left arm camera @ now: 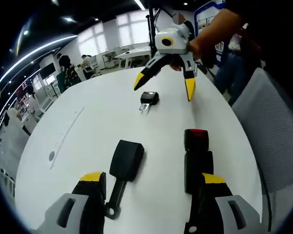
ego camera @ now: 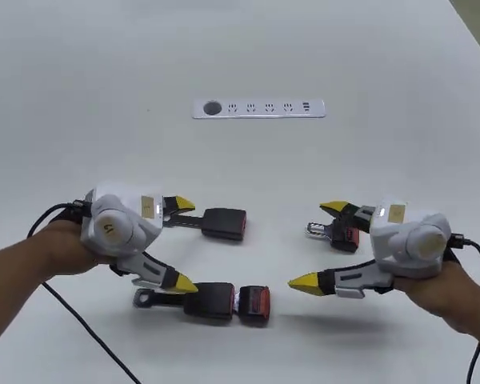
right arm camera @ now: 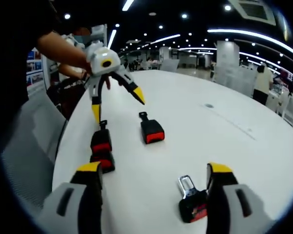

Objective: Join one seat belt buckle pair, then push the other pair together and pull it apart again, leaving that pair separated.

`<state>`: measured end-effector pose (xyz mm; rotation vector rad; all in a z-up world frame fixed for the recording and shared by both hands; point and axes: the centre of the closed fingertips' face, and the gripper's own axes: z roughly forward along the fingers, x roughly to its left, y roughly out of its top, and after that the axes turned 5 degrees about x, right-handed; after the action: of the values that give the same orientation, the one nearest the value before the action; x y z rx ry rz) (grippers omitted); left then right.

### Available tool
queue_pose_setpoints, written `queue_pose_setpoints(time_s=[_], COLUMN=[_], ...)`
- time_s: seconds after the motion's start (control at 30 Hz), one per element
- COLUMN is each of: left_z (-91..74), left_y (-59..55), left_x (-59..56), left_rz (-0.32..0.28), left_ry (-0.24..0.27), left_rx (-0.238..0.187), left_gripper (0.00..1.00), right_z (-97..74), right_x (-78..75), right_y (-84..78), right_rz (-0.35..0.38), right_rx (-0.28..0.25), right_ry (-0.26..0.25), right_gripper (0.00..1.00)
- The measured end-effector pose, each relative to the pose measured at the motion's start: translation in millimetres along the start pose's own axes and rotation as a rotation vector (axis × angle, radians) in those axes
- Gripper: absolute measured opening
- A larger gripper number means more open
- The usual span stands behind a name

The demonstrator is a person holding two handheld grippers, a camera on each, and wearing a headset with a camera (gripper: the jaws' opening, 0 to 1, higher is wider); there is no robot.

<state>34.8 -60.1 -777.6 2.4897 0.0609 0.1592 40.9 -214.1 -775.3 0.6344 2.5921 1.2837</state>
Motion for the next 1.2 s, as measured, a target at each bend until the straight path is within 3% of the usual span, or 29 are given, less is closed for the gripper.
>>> queue_pose_setpoints(time_s=[0.2,0.47,0.67,0.9,1.2], left_z=[3.2,15.0,27.8,45.7,64.6], left_y=[5.5,7.0,4.1,-7.2,-10.1], left_x=[18.8,38.6,45.2,50.1,54.5], left_rz=[0.006,0.034,0.035,0.022,0.04], left_ry=[0.007,-0.016,-0.035,-0.068,-0.103], left_rx=[-0.018,-0.005,0.003,0.027,0.038], left_gripper=[0.8,0.79,0.79,0.76,0.67], right_z=[-7.0,-13.4,-11.5,-8.1,-4.4], right_x=[-24.2,-50.1,-54.4,-54.1,-55.3], right_y=[-11.8,-26.3,-42.7,-60.4,-67.5], right_rz=[-0.004,-0.019,-0.023,-0.008,-0.014], right_rx=[0.026,0.074,0.124,0.169,0.193], right_ry=[-0.018,-0.009,0.022,0.057,0.089], right_gripper=[0.89,0.86,0.83,0.77,0.67])
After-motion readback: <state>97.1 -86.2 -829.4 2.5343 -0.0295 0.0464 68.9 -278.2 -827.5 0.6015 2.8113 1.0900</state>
